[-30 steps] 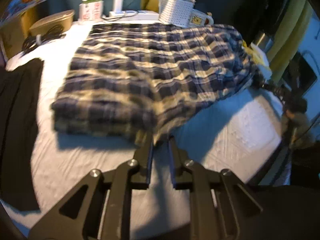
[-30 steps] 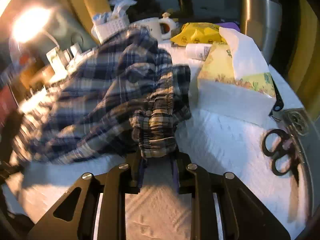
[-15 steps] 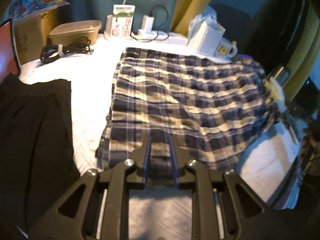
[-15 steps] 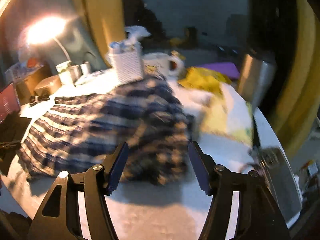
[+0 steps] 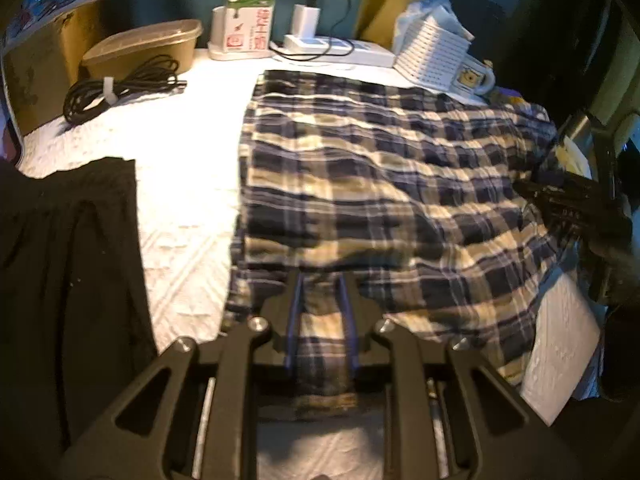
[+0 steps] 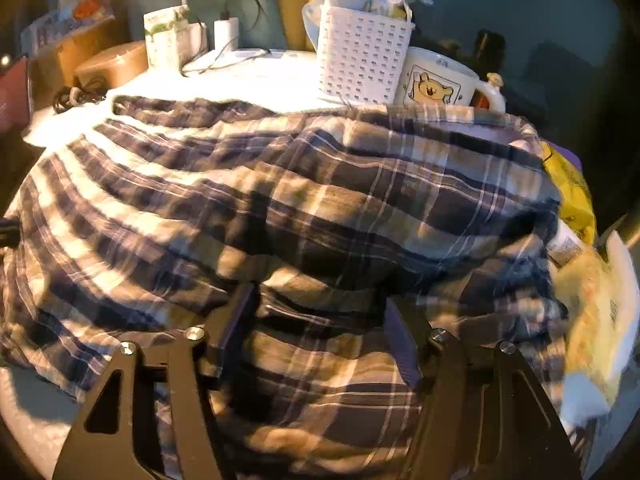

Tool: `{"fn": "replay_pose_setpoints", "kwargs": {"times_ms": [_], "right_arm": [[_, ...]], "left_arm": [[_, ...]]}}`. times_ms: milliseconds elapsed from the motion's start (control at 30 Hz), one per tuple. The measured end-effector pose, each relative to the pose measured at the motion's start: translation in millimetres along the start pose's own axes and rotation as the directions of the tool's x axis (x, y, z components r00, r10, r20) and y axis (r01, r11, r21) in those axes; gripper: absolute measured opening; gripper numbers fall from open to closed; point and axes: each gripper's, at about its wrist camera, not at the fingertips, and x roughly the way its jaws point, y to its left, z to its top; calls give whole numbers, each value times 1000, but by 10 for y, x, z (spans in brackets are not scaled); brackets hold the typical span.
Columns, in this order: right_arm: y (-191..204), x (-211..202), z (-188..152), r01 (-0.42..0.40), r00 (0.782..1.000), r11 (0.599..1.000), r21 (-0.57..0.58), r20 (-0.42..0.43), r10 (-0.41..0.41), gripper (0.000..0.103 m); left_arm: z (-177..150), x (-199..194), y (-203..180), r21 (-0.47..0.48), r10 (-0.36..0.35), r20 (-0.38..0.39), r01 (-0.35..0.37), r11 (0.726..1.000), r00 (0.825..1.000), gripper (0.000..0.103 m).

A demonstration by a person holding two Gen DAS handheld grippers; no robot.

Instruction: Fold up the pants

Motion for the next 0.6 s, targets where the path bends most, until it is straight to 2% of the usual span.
{"fn": "replay_pose_setpoints", "kwargs": {"times_ms": [67,100,167,267,300,333,400,433,533,600], "right_arm": [[-66,-17,52,59,998,998,3,-4,-59,65],[-102,-46,59,74,997,997,9,-4,-74,65],[-200,-153,51,76,997,997,31,8,-76,65],[-396,-358,-2,113,993,992,51,34,-114,64],[-460,-396,-11,112,992,992,59,43,-115,55],[-548,-436,1,111,992,991,72,48,-114,50],[-720,-481,79,98,993,990,100,59,-104,32],[-766,-503,111,84,994,991,100,64,-91,29],[-789,-402,278,21,999,999,41,41,-23,26],[-771,-208,397,31,999,999,-11,-8,-31,26]], "left_arm": [[62,-12,33,-34,47,-22,-47,998,999,20],[124,-81,48,-53,59,-7,-59,997,998,20],[222,-201,15,-56,33,41,-30,998,999,20],[467,-360,-182,-8,-30,108,31,999,994,20],[564,-345,-288,32,-61,112,58,998,992,20],[651,-298,-346,60,-76,105,70,996,992,20],[833,-122,-505,134,-92,66,83,988,994,20],[901,-41,-549,159,-104,49,95,983,993,20],[1148,295,-630,198,-131,-10,130,971,991,20],[1276,480,-640,210,-139,-37,144,967,990,20]]}}
